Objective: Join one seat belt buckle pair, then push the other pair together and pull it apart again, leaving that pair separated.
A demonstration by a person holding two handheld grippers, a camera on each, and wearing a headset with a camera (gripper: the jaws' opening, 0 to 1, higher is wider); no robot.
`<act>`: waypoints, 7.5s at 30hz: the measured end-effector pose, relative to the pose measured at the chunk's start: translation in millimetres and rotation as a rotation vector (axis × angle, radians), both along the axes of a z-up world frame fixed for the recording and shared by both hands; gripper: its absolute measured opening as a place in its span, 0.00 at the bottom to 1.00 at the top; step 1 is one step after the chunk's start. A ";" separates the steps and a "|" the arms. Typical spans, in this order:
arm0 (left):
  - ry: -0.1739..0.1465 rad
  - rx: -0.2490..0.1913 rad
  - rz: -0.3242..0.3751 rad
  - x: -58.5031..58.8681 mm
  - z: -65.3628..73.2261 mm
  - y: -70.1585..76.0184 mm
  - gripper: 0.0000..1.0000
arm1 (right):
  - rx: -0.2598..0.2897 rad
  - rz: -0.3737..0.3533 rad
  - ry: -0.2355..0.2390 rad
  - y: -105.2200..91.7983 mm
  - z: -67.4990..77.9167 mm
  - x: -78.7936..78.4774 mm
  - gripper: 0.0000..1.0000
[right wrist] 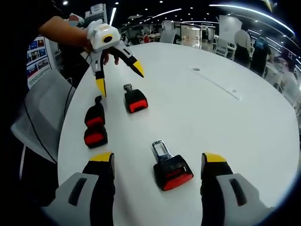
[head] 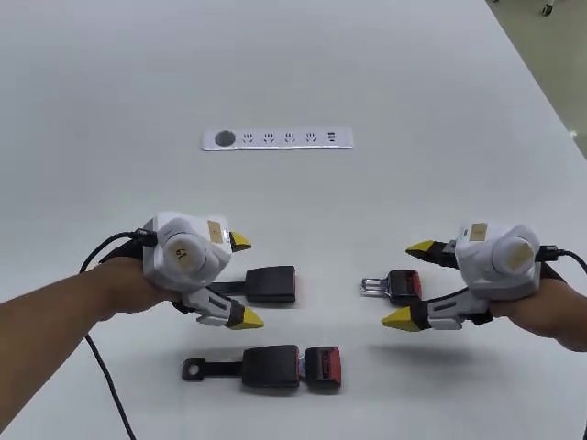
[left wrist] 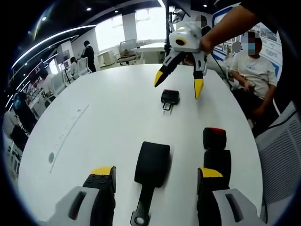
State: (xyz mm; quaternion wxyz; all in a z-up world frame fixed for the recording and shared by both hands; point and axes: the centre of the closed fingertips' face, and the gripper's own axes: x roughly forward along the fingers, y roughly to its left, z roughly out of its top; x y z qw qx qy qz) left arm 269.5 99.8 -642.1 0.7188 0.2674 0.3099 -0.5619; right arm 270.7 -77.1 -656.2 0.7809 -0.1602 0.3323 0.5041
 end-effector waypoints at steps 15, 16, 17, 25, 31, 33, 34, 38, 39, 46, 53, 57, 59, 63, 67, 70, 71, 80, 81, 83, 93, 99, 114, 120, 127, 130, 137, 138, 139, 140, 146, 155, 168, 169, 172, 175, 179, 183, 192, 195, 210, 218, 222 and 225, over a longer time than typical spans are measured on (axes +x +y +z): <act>0.059 0.007 -0.011 4.0 -27.3 -6.2 0.67 | -0.024 0.039 0.078 -11.5 -24.3 0.6 0.66; 0.059 0.013 -0.015 4.3 -29.6 -5.5 0.66 | -0.024 0.043 0.085 -11.3 -24.6 -0.3 0.64; 0.056 0.020 -0.021 4.4 -31.6 -5.0 0.66 | -0.023 0.046 0.088 -11.0 -24.8 -0.5 0.61; 0.075 0.015 -0.028 6.8 -42.3 -7.2 0.64 | -0.051 0.083 0.095 -15.8 -32.0 -1.9 0.60; 0.085 0.004 -0.024 7.8 -48.2 -7.7 0.57 | -0.057 0.096 0.093 -18.7 -32.4 -0.4 0.57; 0.085 -0.014 -0.025 7.7 -48.9 -7.6 0.55 | -0.060 0.103 0.087 -19.6 -33.0 1.0 0.56; 0.077 -0.014 -0.028 7.2 -49.3 -6.7 0.54 | -0.058 0.106 0.090 -19.6 -32.9 1.1 0.54; 0.063 -0.017 -0.039 10.2 -48.5 -7.7 0.49 | -0.072 0.128 0.082 -18.0 -33.2 1.9 0.42; 0.064 -0.020 -0.038 10.8 -48.2 -7.2 0.45 | -0.074 0.129 0.077 -17.9 -32.9 3.6 0.41; 0.056 -0.037 -0.081 15.1 -49.6 -10.3 0.36 | -0.111 0.157 0.040 -16.6 -34.3 9.9 0.36; 0.048 -0.030 -0.087 20.9 -44.3 -9.2 0.35 | -0.140 0.163 0.047 -15.9 -35.4 12.5 0.35; 0.045 -0.028 -0.082 22.8 -43.0 -8.8 0.35 | -0.158 0.167 0.050 -16.8 -35.6 13.2 0.35; 0.042 -0.023 -0.082 24.1 -43.2 -8.1 0.35 | -0.169 0.172 0.053 -17.1 -36.6 13.6 0.35; 0.042 -0.020 -0.078 24.4 -42.8 -7.6 0.35 | -0.183 0.178 0.058 -16.6 -36.6 12.2 0.34; 0.042 -0.011 -0.084 24.5 -43.0 -7.7 0.35 | -0.194 0.179 0.057 -17.6 -37.4 13.1 0.34; 0.043 -0.008 -0.086 25.2 -44.6 -6.7 0.35 | -0.201 0.171 0.059 -16.2 -38.0 12.0 0.34; 0.042 -0.007 -0.086 24.4 -44.9 -6.6 0.35 | -0.201 0.168 0.060 -15.2 -37.9 11.8 0.34; 0.041 -0.004 -0.089 20.3 -45.3 -7.3 0.35 | -0.187 0.174 0.055 -1.3 -35.5 9.8 0.34; 0.041 -0.003 -0.091 19.9 -45.3 -7.5 0.35 | -0.186 0.175 0.053 0.7 -34.8 8.9 0.34; 0.042 0.001 -0.096 19.4 -45.0 -7.8 0.35 | -0.183 0.177 0.052 2.3 -34.8 11.0 0.34; 0.045 0.010 -0.116 16.5 -47.8 -7.8 0.35 | -0.159 0.199 0.040 26.8 -34.7 9.5 0.34; 0.047 0.011 -0.118 14.4 -47.3 -8.1 0.35 | -0.145 0.203 0.028 41.8 -39.6 10.7 0.34; 0.051 0.014 -0.112 13.3 -47.2 -8.5 0.35 | -0.104 0.217 0.018 77.7 -43.1 11.5 0.34; 0.053 0.021 -0.113 13.4 -47.4 -8.8 0.35 | -0.089 0.213 0.008 92.6 -40.0 13.1 0.34; 0.052 0.022 -0.116 13.2 -46.6 -8.8 0.34 | -0.077 0.223 0.009 100.8 -37.4 10.4 0.34; 0.050 0.029 -0.120 13.2 -46.7 -8.8 0.34 | -0.084 0.220 0.010 100.9 -37.1 11.2 0.34; 0.056 0.045 -0.122 14.1 -47.7 -8.2 0.33 | -0.081 0.213 0.008 102.5 -36.6 13.3 0.34; 0.056 0.047 -0.122 14.2 -47.8 -8.2 0.33 | -0.081 0.212 0.009 102.6 -36.6 14.1 0.34; 0.057 0.048 -0.121 14.2 -47.9 -8.2 0.33 | -0.082 0.211 0.009 103.7 -36.7 13.8 0.34; 0.058 0.048 -0.120 14.2 -48.0 -8.1 0.33 | -0.082 0.208 0.009 103.1 -36.5 14.2 0.34; 0.061 0.048 -0.121 14.7 -48.8 -7.9 0.33 | -0.070 0.195 0.012 107.9 -36.7 16.4 0.34; 0.067 0.050 -0.131 13.9 -49.0 -7.7 0.33 | -0.074 0.194 0.000 118.4 -37.4 16.6 0.33; 0.071 0.063 -0.145 13.2 -48.5 -7.8 0.33 | -0.085 0.211 0.000 116.6 -36.8 15.8 0.33; 0.071 0.062 -0.145 13.4 -48.8 -7.8 0.33 | -0.085 0.214 -0.001 116.4 -37.0 15.4 0.33; 0.071 0.062 -0.147 13.5 -48.8 -7.8 0.33 | -0.085 0.217 -0.004 117.0 -36.4 15.6 0.33; 0.072 0.063 -0.147 13.6 -49.3 -7.6 0.33 | -0.083 0.216 -0.004 116.8 -36.7 15.7 0.33; 0.071 0.067 -0.149 13.5 -49.2 -7.8 0.33 | -0.085 0.219 -0.004 116.9 -36.7 15.7 0.33; 0.073 0.067 -0.149 13.5 -49.2 -7.7 0.33 | -0.085 0.218 -0.005 117.3 -36.3 15.4 0.34; 0.072 0.066 -0.158 14.2 -49.3 -7.1 0.33 | -0.080 0.217 -0.005 118.9 -36.0 16.0 0.34; 0.072 0.067 -0.163 13.9 -49.0 -6.9 0.33 | -0.081 0.221 -0.006 119.1 -35.3 15.9 0.34; 0.070 0.077 -0.167 12.9 -48.9 -6.6 0.33 | -0.084 0.219 -0.005 116.2 -37.0 16.1 0.34; 0.070 0.082 -0.168 12.0 -49.1 -6.4 0.34 | -0.091 0.209 0.001 102.9 -38.5 16.3 0.34; 0.070 0.087 -0.170 12.0 -49.4 -6.2 0.34 | -0.089 0.212 -0.001 103.2 -38.7 16.6 0.34; 0.070 0.094 -0.172 11.3 -49.0 -6.9 0.34 | -0.081 0.213 0.002 99.8 -38.6 16.7 0.34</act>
